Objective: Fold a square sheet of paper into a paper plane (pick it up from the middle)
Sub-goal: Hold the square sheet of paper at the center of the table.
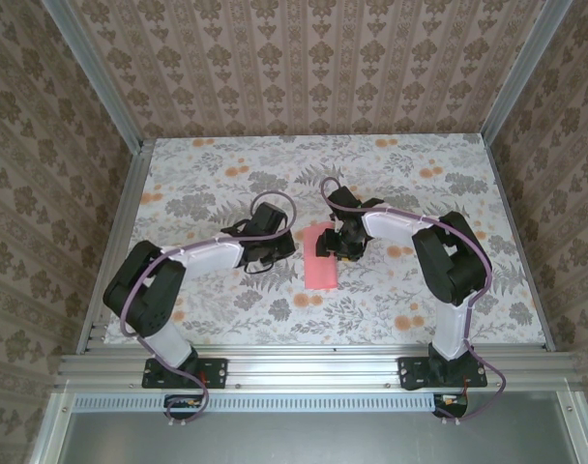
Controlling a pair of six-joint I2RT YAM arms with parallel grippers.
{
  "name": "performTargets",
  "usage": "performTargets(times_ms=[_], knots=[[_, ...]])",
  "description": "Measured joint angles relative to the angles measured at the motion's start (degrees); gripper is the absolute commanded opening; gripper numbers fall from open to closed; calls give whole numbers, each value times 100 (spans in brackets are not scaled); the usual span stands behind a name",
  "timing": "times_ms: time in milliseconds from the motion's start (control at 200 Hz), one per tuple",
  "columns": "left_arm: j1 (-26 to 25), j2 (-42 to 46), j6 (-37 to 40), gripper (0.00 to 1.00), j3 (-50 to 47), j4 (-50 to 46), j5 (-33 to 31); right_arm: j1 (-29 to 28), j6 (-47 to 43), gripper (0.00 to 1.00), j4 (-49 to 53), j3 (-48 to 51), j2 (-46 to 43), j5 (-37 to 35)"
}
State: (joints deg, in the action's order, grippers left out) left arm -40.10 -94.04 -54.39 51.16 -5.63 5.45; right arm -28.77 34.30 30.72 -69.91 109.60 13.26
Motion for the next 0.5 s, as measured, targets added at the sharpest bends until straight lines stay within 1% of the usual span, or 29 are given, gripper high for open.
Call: performTargets(times_ms=[225,395,500], knots=[[0,238,-94,5,-107,7,-293,0,42,60,-17,2,-4,0],[0,245,-90,6,-109,7,-317,0,37,61,-50,26,-15,24],[0,245,-87,6,-109,7,-317,0,15,59,-46,26,-15,22]])
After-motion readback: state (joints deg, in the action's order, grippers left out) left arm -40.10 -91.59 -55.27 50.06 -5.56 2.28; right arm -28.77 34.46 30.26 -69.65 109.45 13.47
